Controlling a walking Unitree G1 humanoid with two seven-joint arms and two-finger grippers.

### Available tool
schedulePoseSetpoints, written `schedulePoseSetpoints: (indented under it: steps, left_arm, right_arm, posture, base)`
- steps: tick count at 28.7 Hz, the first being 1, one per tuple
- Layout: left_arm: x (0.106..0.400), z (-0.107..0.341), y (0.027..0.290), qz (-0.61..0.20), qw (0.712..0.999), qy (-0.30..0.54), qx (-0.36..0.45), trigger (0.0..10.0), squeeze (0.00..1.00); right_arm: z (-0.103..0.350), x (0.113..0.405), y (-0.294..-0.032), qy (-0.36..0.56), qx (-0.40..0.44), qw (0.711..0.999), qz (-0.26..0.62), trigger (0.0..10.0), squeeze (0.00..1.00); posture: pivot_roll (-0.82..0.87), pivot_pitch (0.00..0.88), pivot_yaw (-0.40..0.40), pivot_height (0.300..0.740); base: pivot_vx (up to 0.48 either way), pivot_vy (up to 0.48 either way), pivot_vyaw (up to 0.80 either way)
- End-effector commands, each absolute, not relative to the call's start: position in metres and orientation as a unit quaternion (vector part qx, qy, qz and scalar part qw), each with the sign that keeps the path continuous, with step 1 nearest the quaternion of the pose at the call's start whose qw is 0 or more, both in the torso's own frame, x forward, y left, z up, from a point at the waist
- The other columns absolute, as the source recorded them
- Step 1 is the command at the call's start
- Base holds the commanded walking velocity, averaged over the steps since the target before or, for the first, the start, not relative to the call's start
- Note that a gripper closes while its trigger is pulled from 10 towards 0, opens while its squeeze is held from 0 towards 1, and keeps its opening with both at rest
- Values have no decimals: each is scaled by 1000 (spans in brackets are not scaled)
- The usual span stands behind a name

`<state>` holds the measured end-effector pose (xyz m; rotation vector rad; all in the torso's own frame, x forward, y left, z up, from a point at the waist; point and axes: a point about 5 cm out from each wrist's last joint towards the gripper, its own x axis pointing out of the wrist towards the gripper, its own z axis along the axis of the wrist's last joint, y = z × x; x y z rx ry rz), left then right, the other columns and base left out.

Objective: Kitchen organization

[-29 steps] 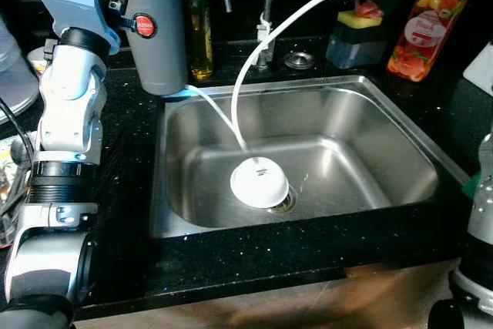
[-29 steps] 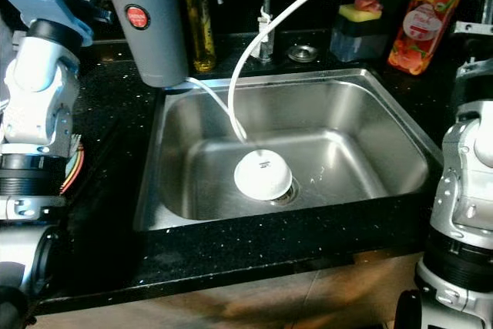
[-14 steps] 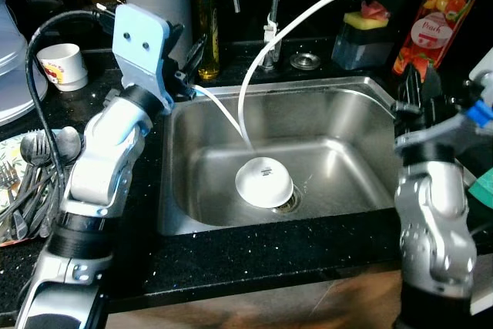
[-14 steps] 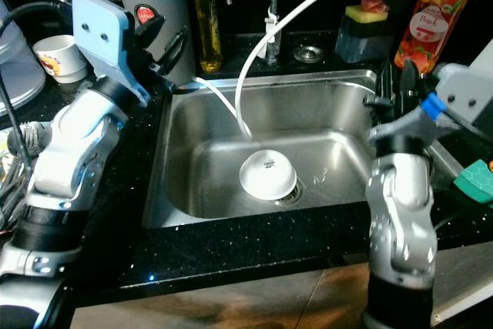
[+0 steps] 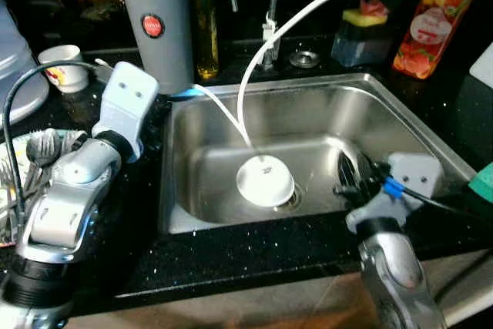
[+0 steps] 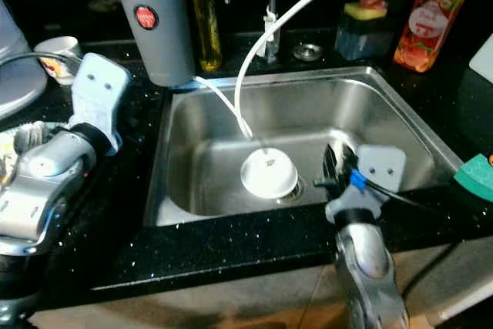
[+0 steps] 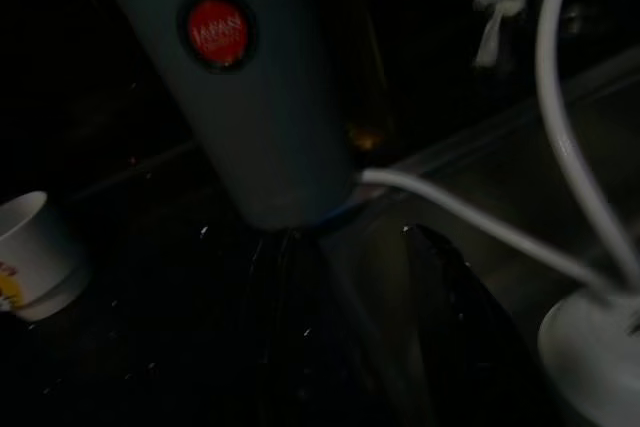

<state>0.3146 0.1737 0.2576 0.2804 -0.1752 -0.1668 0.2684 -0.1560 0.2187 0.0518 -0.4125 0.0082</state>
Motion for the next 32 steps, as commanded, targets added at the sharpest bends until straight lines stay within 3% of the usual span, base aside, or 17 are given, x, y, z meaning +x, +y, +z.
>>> schedulePoseSetpoints:
  steps: [1,6,10,12,16,19,25,32]
  left_arm:
    - [310,269,167,-89,978,-122,142,10000,0]
    - [301,294,153,-132,954,-208,170,10000,0]
    - [301,311,137,-172,948,-245,111,10000,0]
    - [296,313,115,-227,941,-249,34,10000,0]
    - [290,317,96,-258,928,-269,31,10000,0]
    - [285,317,69,-288,905,-303,75,10000,0]
    - [284,314,55,-296,896,-320,80,10000,0]
    - [290,307,57,-260,914,-307,56,10000,0]
  right_arm:
    - [216,273,-158,-203,22,979,-5,10000,0]
    - [223,277,-155,-215,19,976,8,10000,0]
    - [233,279,-148,-235,26,972,17,10000,0]
    - [240,277,-143,-252,42,967,15,10000,0]
    - [243,277,-141,-259,52,965,9,10000,0]
    - [244,276,-136,-267,44,963,11,10000,0]
    - [249,275,-132,-281,32,959,15,10000,0]
    - [252,278,-129,-288,35,957,17,10000,0]
  posture:
    - [69,0,46,740]
    - [75,0,39,740]
    - [57,0,43,740]
    - [37,0,57,740]
    - [18,0,63,740]
    - [3,0,71,740]
    - [-8,0,72,740]
    - [6,0,57,740]
  base:
    - [0,0,0]
    - [0,0,0]
    - [0,0,0]
    - [0,0,0]
    - [0,0,0]
    - [0,0,0]
    - [0,0,0]
    - [0,0,0]
